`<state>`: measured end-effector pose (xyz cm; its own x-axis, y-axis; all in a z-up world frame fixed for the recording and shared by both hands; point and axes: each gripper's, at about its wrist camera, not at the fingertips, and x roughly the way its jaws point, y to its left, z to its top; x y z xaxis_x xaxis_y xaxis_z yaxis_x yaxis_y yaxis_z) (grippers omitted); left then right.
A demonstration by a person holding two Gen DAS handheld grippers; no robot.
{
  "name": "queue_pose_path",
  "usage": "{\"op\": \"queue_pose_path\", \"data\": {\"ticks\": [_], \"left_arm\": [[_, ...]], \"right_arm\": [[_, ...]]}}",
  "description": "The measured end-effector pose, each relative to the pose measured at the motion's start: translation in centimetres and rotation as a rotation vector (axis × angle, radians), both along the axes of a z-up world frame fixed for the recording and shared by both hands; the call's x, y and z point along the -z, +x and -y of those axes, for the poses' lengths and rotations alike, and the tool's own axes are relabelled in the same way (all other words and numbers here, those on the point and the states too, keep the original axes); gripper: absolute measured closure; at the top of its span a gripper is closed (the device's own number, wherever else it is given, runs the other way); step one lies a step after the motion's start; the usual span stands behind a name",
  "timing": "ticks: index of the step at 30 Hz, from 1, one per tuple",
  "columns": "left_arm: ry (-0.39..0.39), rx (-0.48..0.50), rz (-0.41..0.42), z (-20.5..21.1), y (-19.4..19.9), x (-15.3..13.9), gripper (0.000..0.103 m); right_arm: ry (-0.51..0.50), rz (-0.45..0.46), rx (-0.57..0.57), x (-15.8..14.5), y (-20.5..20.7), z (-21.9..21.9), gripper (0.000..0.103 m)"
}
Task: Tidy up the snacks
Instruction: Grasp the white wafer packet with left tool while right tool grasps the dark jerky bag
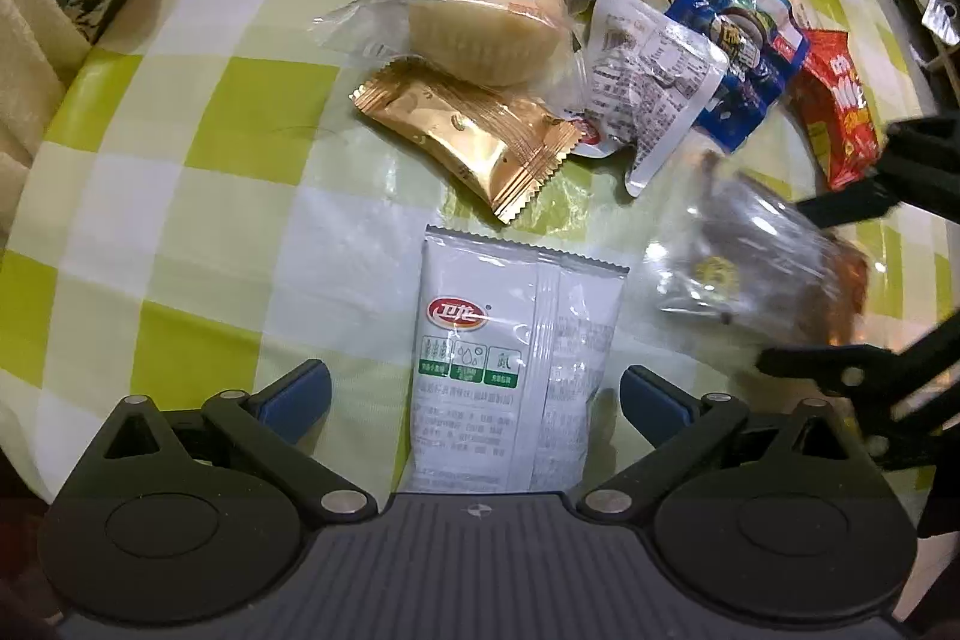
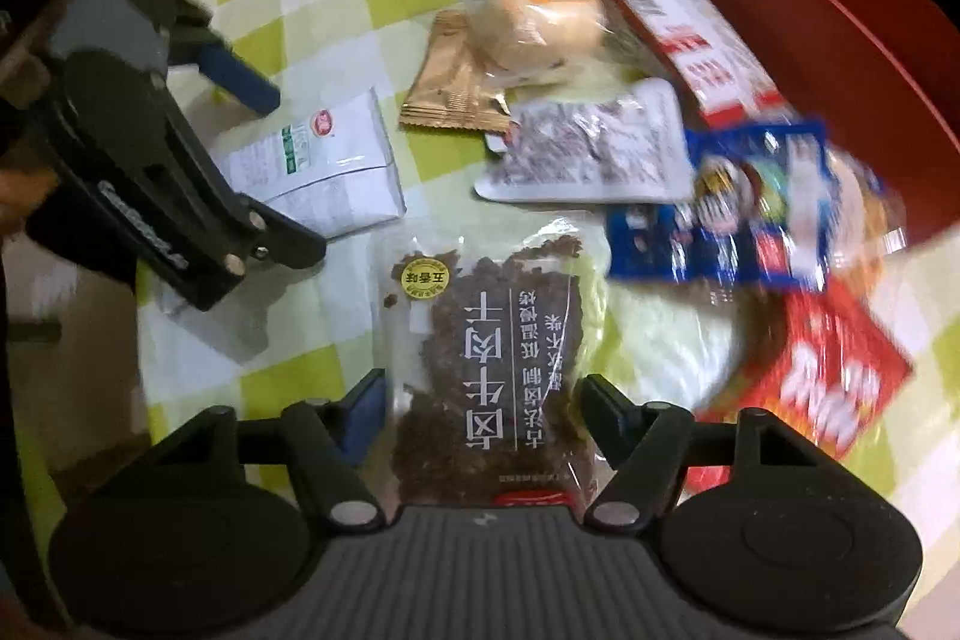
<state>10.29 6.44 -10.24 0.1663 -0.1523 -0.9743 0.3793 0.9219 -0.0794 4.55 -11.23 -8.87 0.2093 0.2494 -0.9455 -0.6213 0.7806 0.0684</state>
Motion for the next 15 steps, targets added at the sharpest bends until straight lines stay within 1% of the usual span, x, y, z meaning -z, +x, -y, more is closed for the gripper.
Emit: {"op": "queue_pose_path", "data": {"ticks": [5, 7, 9, 11, 12, 13, 14, 15], "left_arm": [[0.055, 0.017, 0.029, 0.8, 0.0, -0.5, 0.000], [0.091, 0.025, 0.050, 1.7, -0.2, -0.2, 0.000], [0.101, 0.011, 0.051, 2.2, -0.3, -0.4, 0.000], [0.100, -0.026, 0.046, 2.3, -0.1, -0.7, 0.004], [0.099, -0.032, 0.046, 2.5, -0.1, -0.9, 0.011], [0.095, -0.033, 0.045, 2.7, -0.1, -1.1, 0.024], [0.091, -0.030, 0.047, 3.1, -0.3, -1.6, 0.033], [0.105, -0.026, 0.054, 3.6, -0.5, -2.0, 0.040]], "right_arm": [[0.111, 0.041, 0.137, -0.9, -1.3, 2.5, 0.029], [0.147, 0.059, 0.176, -1.7, -2.8, 3.4, 0.029], [0.184, 0.068, 0.210, -1.9, -3.4, 4.3, 0.029], [0.182, 0.076, 0.216, -2.0, -3.8, 4.7, 0.029], [0.183, 0.083, 0.215, -2.1, -3.9, 4.7, 0.029], [0.187, 0.093, 0.221, -2.2, -3.9, 4.8, 0.029], [0.191, 0.103, 0.228, -2.5, -4.0, 5.0, 0.029], [0.196, 0.116, 0.233, -2.9, -4.2, 5.4, 0.029]]}}
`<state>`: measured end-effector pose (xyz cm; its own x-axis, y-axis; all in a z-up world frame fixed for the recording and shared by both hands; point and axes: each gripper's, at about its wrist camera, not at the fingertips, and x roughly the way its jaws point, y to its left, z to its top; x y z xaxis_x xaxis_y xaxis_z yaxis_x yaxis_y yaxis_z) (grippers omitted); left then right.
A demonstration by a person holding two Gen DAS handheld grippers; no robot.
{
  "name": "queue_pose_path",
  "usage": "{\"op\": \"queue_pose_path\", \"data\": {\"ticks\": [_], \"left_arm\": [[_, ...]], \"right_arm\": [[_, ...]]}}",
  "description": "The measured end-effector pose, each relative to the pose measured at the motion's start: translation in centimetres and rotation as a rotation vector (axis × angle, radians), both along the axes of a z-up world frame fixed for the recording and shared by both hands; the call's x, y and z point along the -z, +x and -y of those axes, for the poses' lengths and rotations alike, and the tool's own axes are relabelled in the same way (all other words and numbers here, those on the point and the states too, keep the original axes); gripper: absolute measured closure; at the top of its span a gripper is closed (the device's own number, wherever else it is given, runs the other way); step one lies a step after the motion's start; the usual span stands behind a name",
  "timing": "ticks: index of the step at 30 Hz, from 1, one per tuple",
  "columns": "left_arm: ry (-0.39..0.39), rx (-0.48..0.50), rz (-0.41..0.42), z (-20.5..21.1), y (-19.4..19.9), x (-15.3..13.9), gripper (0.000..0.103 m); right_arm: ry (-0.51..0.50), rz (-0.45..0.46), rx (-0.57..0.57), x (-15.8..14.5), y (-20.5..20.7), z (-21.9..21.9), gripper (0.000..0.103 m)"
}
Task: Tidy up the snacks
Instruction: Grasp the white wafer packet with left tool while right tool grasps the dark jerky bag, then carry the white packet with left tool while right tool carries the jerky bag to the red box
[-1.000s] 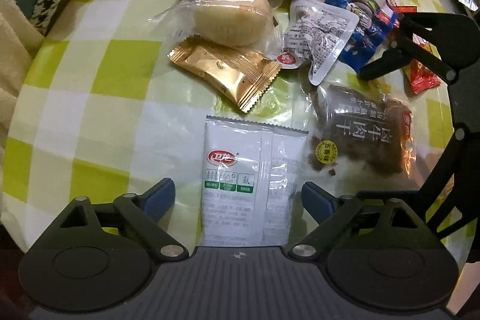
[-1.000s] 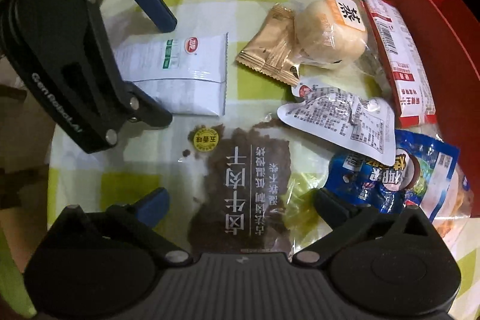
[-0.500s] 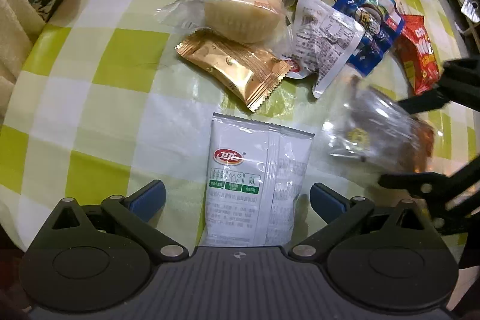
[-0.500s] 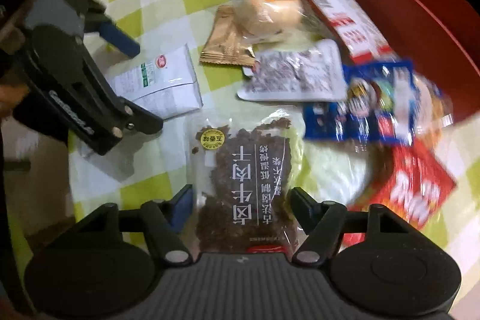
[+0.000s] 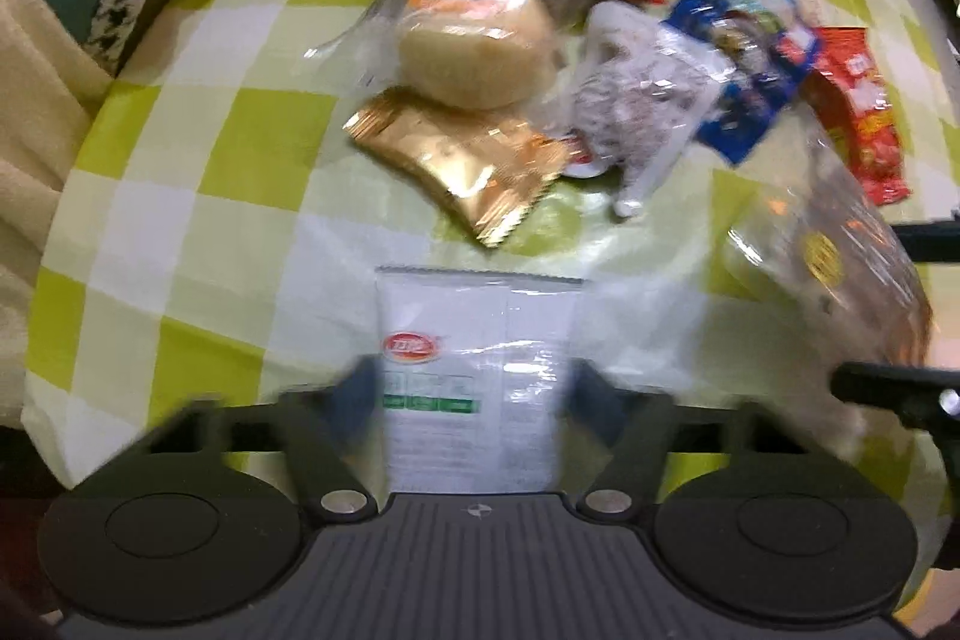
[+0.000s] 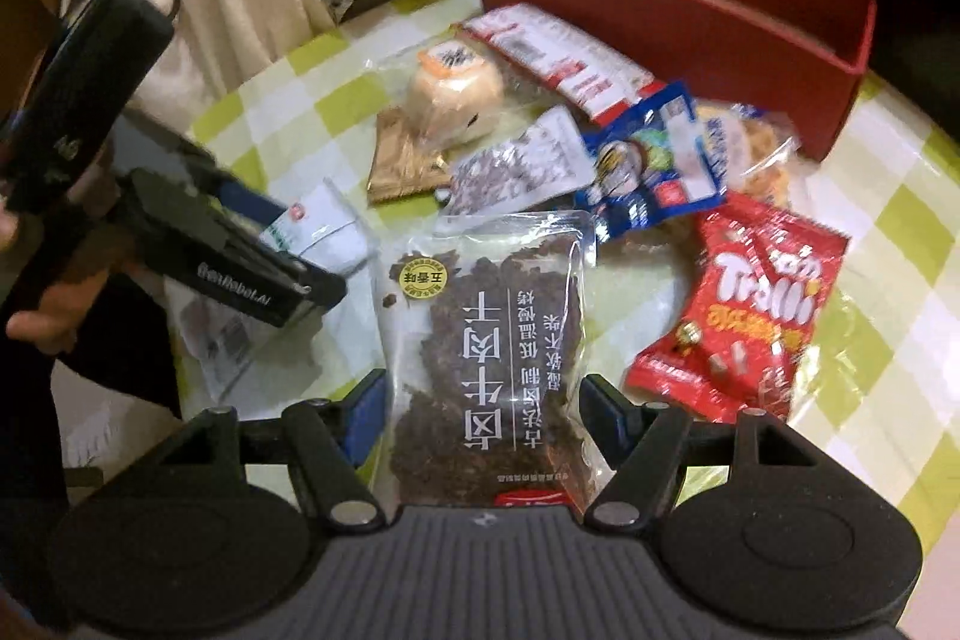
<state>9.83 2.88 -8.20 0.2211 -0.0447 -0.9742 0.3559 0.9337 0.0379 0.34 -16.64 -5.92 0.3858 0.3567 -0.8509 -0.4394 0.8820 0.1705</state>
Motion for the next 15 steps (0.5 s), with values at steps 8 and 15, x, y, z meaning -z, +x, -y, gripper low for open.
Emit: {"op": "queue_pose_path", "data": {"ticks": [8, 15], "left_arm": [[-0.002, -0.046, 0.043, 2.2, -0.6, -2.2, 0.049], [-0.037, -0.064, 0.126, 3.2, -1.8, -5.5, 0.050]], "right_arm": [[0.001, 0.087, 0.048, -1.6, -0.6, 0.2, 0.029], [0.002, 0.157, 0.094, -3.4, -0.9, 0.4, 0.029]]}}
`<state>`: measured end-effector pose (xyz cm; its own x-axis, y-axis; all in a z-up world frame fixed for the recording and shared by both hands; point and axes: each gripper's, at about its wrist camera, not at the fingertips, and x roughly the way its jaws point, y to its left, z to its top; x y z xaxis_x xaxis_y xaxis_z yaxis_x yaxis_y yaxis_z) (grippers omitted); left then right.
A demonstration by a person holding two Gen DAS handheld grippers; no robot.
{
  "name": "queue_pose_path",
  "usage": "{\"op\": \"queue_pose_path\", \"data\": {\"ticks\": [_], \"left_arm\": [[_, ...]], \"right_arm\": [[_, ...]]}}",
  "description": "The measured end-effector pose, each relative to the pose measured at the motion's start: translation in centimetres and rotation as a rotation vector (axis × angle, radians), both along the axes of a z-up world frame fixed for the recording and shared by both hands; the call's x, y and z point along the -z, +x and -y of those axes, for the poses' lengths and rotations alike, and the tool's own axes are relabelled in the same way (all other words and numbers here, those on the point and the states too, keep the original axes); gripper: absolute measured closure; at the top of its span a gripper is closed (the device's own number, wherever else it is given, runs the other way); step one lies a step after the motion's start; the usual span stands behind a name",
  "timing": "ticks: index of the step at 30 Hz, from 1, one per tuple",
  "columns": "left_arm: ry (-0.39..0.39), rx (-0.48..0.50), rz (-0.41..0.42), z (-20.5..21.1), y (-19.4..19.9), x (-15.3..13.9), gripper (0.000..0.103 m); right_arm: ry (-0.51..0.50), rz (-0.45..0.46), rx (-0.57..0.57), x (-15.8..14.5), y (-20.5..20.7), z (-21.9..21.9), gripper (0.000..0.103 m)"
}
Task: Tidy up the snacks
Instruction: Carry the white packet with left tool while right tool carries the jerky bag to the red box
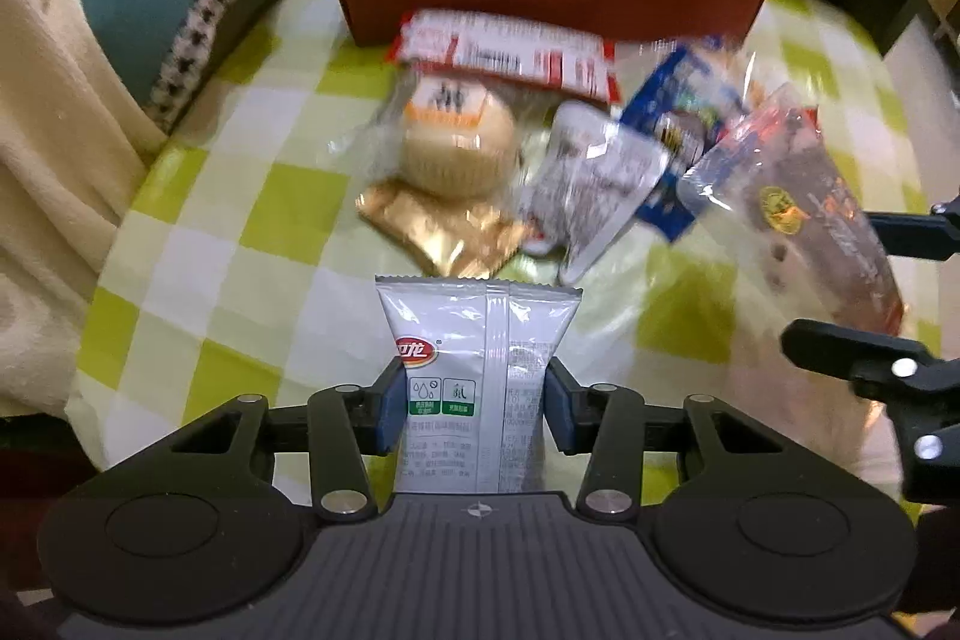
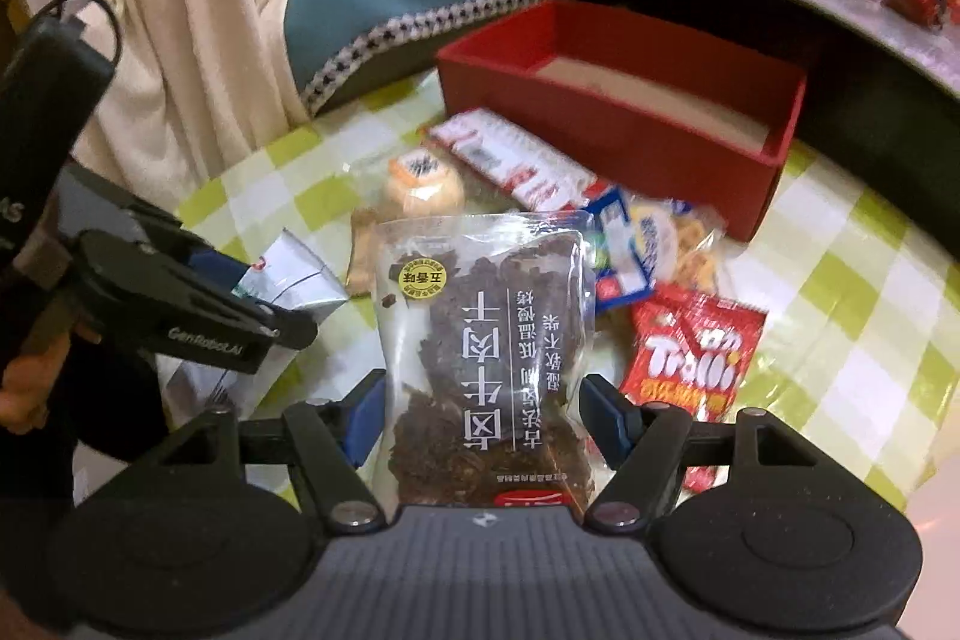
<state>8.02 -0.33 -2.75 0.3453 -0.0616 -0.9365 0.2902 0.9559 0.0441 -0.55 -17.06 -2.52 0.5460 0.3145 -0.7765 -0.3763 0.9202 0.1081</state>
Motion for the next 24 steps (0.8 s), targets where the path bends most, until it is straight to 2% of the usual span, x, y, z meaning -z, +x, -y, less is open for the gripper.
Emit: {"op": "queue_pose_path", "data": {"ticks": [7, 12, 24], "left_arm": [[-0.080, -0.001, 0.088, 0.7, 2.0, -2.6, 0.050], [-0.137, -0.015, 0.105, 1.8, 4.7, -2.8, 0.050], [-0.160, -0.043, 0.178, 4.0, 9.5, -4.5, 0.050]], "right_arm": [[0.018, 0.047, 0.077, -1.3, 1.6, 0.7, 0.029], [0.021, 0.067, 0.139, -1.8, 4.0, 1.4, 0.029], [0.037, 0.123, 0.236, -3.0, 8.2, 2.8, 0.029]]}}
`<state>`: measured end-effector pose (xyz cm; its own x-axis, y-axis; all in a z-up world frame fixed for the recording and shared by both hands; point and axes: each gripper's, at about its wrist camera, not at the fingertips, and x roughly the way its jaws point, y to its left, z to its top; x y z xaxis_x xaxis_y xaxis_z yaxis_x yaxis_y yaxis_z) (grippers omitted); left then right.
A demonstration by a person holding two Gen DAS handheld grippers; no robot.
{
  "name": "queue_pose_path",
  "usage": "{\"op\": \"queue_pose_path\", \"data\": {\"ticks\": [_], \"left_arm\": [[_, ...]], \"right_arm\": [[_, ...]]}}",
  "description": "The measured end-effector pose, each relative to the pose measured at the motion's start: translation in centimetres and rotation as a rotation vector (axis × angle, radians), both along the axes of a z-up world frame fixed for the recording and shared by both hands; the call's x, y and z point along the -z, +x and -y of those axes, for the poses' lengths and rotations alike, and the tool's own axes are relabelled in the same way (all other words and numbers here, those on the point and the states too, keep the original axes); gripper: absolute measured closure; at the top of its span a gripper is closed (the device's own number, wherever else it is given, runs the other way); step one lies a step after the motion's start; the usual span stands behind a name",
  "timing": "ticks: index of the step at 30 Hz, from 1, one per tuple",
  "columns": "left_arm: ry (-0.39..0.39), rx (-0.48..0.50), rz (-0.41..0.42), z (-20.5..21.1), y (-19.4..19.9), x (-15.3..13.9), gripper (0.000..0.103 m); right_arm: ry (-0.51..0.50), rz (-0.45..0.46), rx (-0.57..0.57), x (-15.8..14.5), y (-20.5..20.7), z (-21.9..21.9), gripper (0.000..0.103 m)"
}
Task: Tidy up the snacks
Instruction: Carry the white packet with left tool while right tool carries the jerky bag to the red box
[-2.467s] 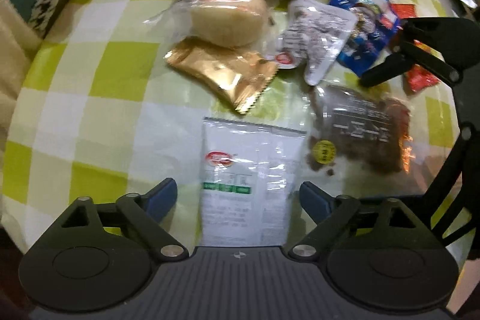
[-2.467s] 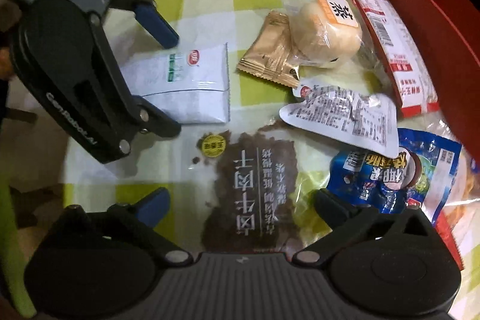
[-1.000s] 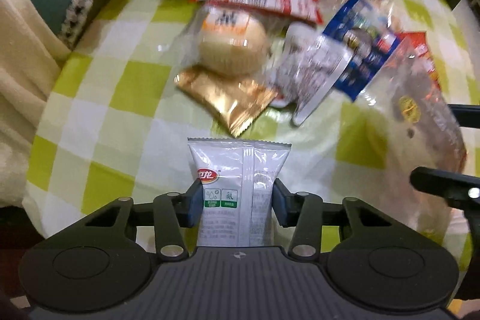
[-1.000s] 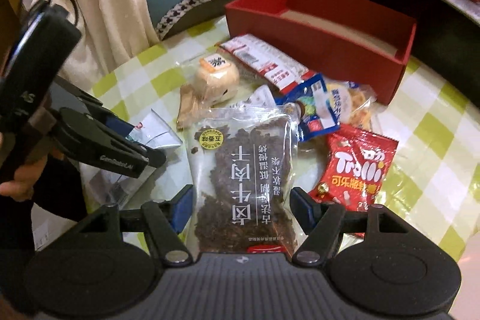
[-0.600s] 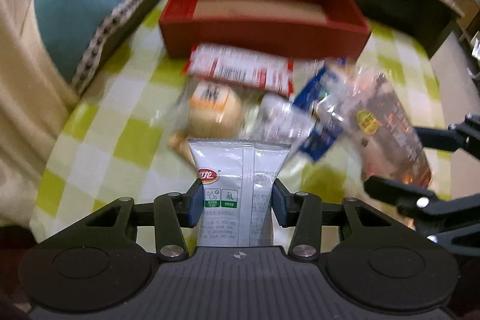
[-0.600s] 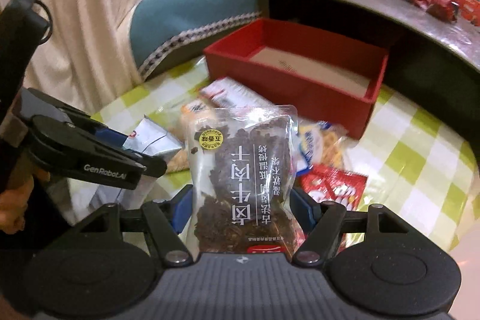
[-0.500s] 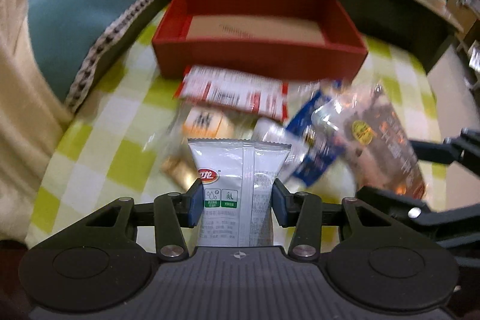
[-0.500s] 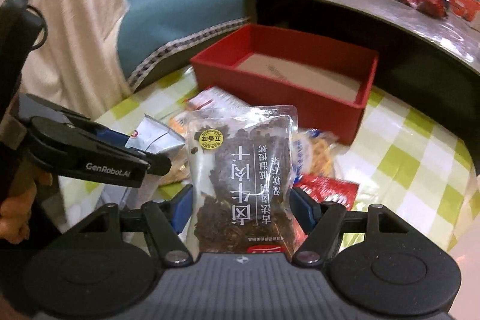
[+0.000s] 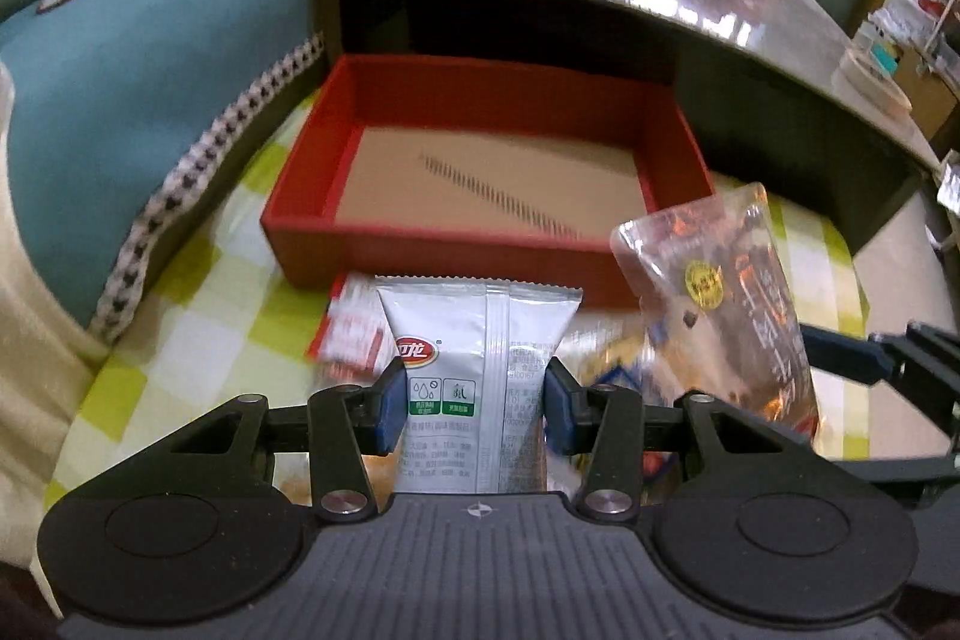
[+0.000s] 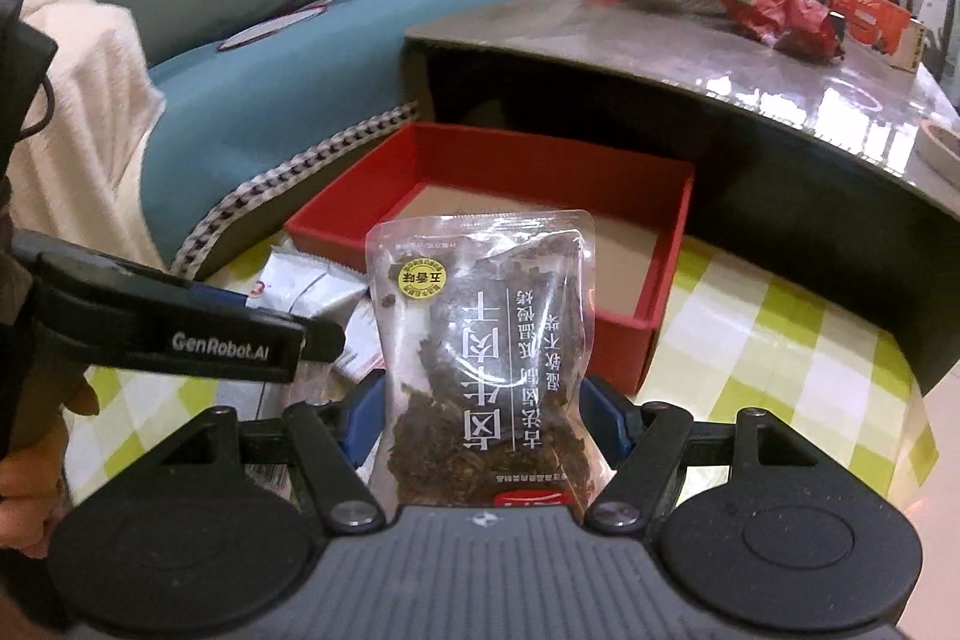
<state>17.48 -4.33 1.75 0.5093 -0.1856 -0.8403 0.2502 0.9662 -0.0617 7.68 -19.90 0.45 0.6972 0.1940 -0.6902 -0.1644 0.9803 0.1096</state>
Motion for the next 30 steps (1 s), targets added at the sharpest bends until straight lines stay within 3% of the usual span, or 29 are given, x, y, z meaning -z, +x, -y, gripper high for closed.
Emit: {"op": "queue_pose_path", "data": {"ticks": [18, 30], "left_arm": [[-0.018, -0.065, 0.078, 3.0, 7.2, -0.9, 0.050], [0.002, -0.074, 0.101, 3.8, 9.4, -0.7, 0.049]], "right_arm": [[0.041, 0.083, 0.092, -1.9, 7.6, 1.1, 0.029], [0.054, 0.090, 0.108, -1.7, 9.7, 1.3, 0.029]]}}
